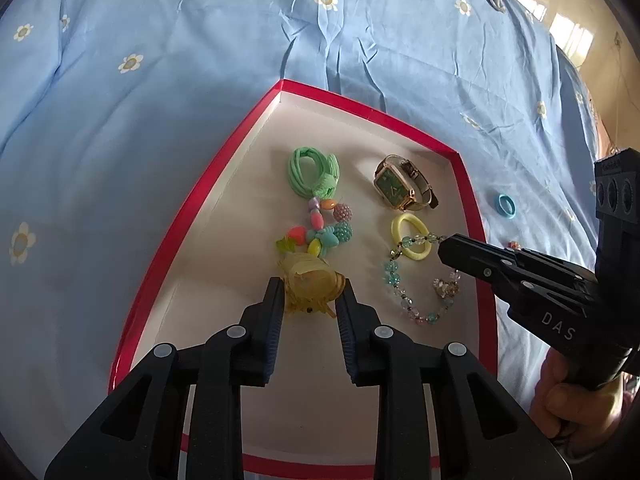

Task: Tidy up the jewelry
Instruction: 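Carry the charm and crystal bracelet over the red box, then open both tools to release the charm and bracelet into the box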

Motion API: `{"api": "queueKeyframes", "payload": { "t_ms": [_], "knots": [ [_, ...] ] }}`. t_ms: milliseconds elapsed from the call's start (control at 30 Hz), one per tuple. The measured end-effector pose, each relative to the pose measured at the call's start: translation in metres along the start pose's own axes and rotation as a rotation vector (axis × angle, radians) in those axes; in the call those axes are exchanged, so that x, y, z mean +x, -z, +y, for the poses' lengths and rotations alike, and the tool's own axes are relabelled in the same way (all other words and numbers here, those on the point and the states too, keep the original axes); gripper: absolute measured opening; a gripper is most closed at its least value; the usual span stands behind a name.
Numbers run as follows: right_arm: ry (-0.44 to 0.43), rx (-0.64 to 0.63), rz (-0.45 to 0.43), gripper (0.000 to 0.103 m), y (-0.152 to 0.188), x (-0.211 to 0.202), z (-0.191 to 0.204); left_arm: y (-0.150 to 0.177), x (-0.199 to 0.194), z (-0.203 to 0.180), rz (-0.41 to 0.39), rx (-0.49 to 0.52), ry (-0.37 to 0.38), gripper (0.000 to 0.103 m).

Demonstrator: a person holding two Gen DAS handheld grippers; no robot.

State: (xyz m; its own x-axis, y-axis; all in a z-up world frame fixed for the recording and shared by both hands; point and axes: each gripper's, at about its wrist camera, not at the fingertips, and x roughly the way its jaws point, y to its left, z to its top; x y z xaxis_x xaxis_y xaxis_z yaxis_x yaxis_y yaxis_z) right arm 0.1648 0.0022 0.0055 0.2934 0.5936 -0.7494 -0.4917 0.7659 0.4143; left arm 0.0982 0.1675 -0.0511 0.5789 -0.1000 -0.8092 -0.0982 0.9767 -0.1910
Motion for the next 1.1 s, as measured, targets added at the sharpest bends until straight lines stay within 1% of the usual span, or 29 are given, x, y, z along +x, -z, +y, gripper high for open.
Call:
{"api": "queueKeyframes", "payload": {
  "t_ms": [167,200,500,600,900,1067,1100],
  "knots": [
    [0.0,0.007,0.006,0.008,0.001,0.001,-0.002,0.0,0.002,0.0,0.005,-0.007,-0.005,0.027],
    [-0.002,0.009,0.007,0.012,0.001,0.002,-0.002,0.0,0.002,0.001,0.005,-0.01,-0.005,0.027],
    [-0.016,0.021,0.007,0.014,0.0,-0.002,-0.003,0.001,-0.001,-0.001,0.008,-0.015,-0.016,0.029],
    [-0.021,0.023,0.001,0.018,0.0,-0.005,-0.003,0.002,-0.002,-0.002,0.008,-0.015,-0.02,0.034],
    [-0.03,0.022,-0.022,0.025,0.001,-0.02,-0.001,0.005,-0.007,-0.003,0.006,-0.015,-0.027,0.037],
    [-0.034,0.027,-0.05,0.03,0.003,-0.039,-0.001,0.009,-0.019,-0.006,-0.011,-0.02,-0.019,0.046],
    [-0.036,0.029,-0.059,0.033,0.004,-0.045,-0.002,0.011,-0.023,-0.007,-0.016,-0.024,-0.014,0.047]
  ]
}}
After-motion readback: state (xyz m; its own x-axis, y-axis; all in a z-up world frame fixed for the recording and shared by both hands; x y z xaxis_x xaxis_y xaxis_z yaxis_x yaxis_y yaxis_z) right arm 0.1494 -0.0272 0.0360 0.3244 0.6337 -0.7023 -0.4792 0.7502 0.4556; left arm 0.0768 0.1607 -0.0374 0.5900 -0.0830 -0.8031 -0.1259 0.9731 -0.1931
